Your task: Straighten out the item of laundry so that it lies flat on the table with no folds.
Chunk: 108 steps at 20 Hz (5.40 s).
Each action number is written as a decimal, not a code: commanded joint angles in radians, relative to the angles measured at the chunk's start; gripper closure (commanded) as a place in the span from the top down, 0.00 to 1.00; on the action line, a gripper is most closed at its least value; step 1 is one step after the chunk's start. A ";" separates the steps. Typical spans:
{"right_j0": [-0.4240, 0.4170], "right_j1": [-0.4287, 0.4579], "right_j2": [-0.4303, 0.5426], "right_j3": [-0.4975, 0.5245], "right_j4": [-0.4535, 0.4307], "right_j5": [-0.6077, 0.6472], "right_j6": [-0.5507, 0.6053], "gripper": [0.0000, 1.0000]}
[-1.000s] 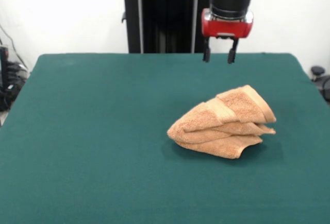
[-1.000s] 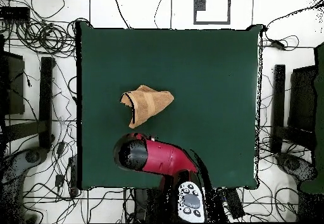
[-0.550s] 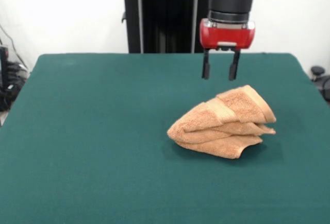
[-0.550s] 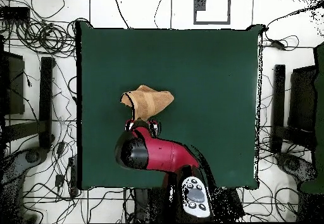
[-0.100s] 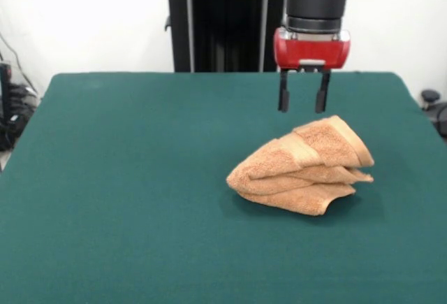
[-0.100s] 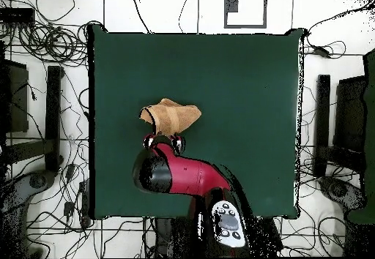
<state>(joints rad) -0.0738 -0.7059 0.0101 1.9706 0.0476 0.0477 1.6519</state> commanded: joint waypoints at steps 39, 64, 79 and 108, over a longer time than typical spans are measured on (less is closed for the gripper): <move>0.030 0.024 0.136 -0.138 0.040 0.183 0.125 1.00; 0.025 0.123 0.133 -0.178 -0.036 0.087 0.100 1.00; 0.070 0.125 0.095 -0.177 -0.050 0.028 0.127 1.00; 0.039 0.058 0.099 -0.107 0.000 0.095 0.167 0.00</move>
<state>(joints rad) -0.0238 -0.6053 0.0337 1.8050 0.0403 0.1035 1.6519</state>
